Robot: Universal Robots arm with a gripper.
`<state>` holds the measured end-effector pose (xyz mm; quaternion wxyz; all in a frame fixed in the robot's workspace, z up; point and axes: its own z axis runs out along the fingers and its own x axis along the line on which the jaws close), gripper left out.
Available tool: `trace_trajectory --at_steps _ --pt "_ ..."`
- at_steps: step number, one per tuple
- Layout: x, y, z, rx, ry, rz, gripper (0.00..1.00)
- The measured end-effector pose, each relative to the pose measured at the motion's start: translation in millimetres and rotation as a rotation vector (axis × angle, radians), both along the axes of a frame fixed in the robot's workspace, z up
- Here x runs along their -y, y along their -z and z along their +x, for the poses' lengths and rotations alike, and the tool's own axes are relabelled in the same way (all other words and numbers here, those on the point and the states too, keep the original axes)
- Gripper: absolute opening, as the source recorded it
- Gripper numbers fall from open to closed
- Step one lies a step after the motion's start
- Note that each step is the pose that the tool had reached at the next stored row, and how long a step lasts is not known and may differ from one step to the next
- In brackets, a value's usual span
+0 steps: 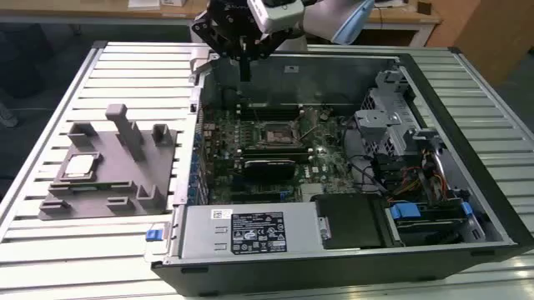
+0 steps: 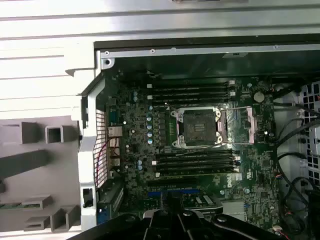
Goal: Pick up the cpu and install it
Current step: 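Reach for the cpu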
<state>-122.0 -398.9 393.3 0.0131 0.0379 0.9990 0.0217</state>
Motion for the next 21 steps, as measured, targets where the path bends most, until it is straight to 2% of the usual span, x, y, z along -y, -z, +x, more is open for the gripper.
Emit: trace_trajectory --at_steps 7,21 --pt "0.0 0.0 -1.3 -0.0001 0.0 0.0 0.11" --pt "0.0 0.3 -12.1 0.0 0.0 0.0 0.11"
